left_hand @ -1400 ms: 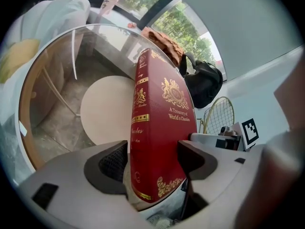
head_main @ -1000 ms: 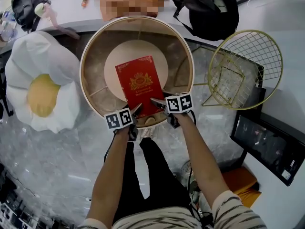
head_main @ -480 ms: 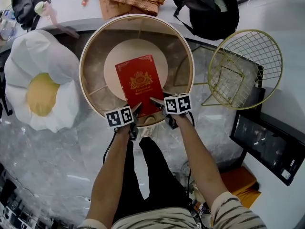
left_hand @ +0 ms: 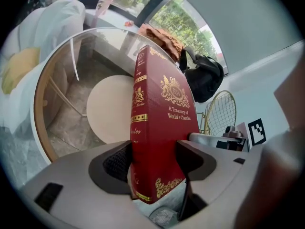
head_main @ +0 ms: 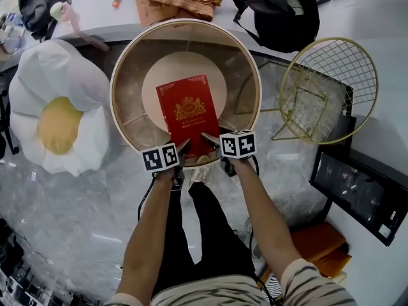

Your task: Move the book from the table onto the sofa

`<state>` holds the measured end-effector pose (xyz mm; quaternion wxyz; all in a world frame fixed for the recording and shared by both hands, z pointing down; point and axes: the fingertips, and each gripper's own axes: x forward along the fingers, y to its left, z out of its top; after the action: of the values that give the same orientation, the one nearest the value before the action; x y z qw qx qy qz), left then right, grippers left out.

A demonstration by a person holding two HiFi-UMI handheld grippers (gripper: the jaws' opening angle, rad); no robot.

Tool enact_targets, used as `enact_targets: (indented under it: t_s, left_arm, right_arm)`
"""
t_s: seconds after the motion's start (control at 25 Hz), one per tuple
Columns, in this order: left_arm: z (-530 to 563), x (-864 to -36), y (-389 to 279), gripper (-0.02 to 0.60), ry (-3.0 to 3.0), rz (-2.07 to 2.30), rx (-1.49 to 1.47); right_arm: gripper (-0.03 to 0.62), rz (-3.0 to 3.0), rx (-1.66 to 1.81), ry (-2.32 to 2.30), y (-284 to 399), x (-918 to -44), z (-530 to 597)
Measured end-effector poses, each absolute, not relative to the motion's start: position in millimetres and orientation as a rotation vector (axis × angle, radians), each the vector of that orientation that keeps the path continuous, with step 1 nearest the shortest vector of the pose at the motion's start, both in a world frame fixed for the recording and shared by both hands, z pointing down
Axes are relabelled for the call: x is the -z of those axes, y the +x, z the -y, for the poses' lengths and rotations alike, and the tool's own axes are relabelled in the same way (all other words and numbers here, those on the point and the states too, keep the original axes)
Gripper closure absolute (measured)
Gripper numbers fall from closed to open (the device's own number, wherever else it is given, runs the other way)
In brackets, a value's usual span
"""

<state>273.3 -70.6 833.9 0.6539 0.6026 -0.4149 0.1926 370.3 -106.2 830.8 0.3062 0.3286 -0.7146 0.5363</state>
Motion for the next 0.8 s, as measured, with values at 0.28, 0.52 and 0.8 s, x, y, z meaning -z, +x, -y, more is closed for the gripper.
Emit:
enact_targets:
  t_s: [0.28, 0.52, 0.8]
  left_arm:
    - [70.7, -803.3, 264.1, 0.284, 1.397, 0.941, -0.427]
    - [69.7, -761.7, 250.4, 0.285, 1.436, 0.953, -0.445]
    - [64.0, -710.9, 231.6, 0.285, 1.487, 0.963, -0.456]
  right_arm:
    - [0.295, 1.909, -1.383, 0.881, 361.2, -798.3, 105.8]
    - [0.296, 1.927, -1.382, 0.903, 349.0, -757.3, 102.2]
    - [0.296, 1.951, -1.368, 0.915, 331.2, -707.5, 93.9]
